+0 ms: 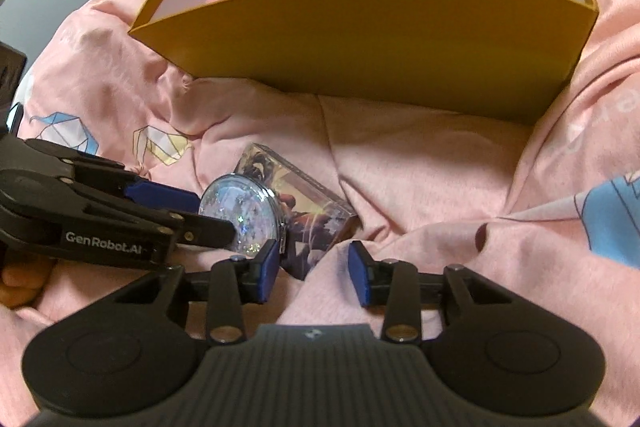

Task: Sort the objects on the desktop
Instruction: 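Reach down and close the left tool on the round glitter compact, then grasp the boxed photo card with the right tool while the left tool lifts the compact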

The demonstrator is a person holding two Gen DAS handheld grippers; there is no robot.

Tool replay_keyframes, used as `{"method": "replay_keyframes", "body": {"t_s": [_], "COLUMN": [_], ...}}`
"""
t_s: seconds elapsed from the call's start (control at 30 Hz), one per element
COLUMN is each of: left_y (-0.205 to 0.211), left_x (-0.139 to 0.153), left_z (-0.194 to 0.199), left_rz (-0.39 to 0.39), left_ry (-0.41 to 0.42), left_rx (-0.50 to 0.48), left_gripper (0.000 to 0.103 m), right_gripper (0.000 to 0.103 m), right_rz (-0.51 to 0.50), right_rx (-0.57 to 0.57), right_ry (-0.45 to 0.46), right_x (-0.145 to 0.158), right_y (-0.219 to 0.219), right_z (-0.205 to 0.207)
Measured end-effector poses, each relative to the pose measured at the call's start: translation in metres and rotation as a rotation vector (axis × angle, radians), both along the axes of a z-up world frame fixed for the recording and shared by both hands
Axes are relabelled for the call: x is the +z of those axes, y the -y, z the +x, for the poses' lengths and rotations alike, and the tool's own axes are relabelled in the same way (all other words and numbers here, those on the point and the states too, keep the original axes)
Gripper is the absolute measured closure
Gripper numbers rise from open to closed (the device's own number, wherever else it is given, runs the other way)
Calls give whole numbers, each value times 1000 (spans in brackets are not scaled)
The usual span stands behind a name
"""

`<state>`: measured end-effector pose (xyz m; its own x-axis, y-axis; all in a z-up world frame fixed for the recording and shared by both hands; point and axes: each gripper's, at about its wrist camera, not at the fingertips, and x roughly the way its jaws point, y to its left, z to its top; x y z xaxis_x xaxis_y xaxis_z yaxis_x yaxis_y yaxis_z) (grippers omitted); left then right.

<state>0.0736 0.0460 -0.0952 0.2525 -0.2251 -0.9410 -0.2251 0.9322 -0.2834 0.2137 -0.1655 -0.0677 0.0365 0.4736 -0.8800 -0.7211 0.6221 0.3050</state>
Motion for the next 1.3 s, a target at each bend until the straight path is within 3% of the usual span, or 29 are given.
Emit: {"method": "replay_keyframes", "body": {"t_s": [0.13,0.33,0.6,0.83,0.97,1.0,1.3], "left_y": [-1,-4,2,13,25,28,25], "left_x": [-5,-11,9,30,23,19,25], "left_z": [3,7,-3,-6,2,4,-1], "left_rz": [-34,-98,-37,-31,-39,-47,-5], "left_ry": [-3,-11,28,124,120,120,160], "left_rx": [-1,2,-19,-118,-183,-193,-154], "left_gripper": [34,36,61,66,68,73,87], "right_gripper": [62,64,66,71,72,72,67], "right_rz": [-18,-26,-24,-36,-40,-40,-25], "right_rx": [9,2,1,-7,-8,-8,10], "right_ry": [-4,-17,-16,-9,-7,-6,-5], "right_x": [-7,-15,-15,-16,-16,-16,-12], "right_y": [-3,-3,-3,-2,-2,-2,-3], "right_z": [0,4,3,4,4,4,0]}}
